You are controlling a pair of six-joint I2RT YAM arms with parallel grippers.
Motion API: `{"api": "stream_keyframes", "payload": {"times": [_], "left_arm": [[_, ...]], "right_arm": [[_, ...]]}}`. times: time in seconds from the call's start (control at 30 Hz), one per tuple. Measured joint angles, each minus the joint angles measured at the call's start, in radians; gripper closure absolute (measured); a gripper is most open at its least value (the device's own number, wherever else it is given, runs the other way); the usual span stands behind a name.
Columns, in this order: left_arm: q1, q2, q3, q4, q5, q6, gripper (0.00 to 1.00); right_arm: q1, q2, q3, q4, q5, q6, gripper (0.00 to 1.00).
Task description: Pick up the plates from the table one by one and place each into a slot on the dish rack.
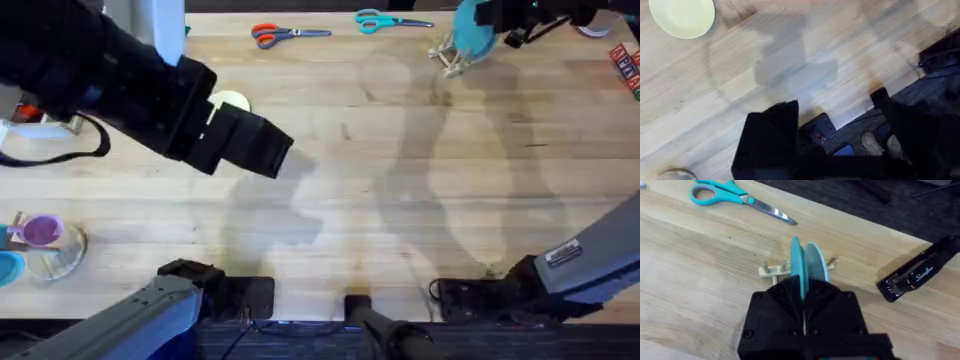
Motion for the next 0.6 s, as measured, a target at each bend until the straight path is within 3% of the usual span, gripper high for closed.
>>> {"api": "stream_keyframes", "payload": {"times": [0.27,0.6], "left_arm": [[0.0,0.0,0.0,0.0,0.0,0.0,0.007],[0.0,0.0,0.0,0.0,0.0,0.0,0.007]], "right_arm": [[0.0,0.0,0.0,0.0,0.0,0.001,0.956],[0.0,0.0,0.0,0.001,-0.001,0.003,0.836]]}}
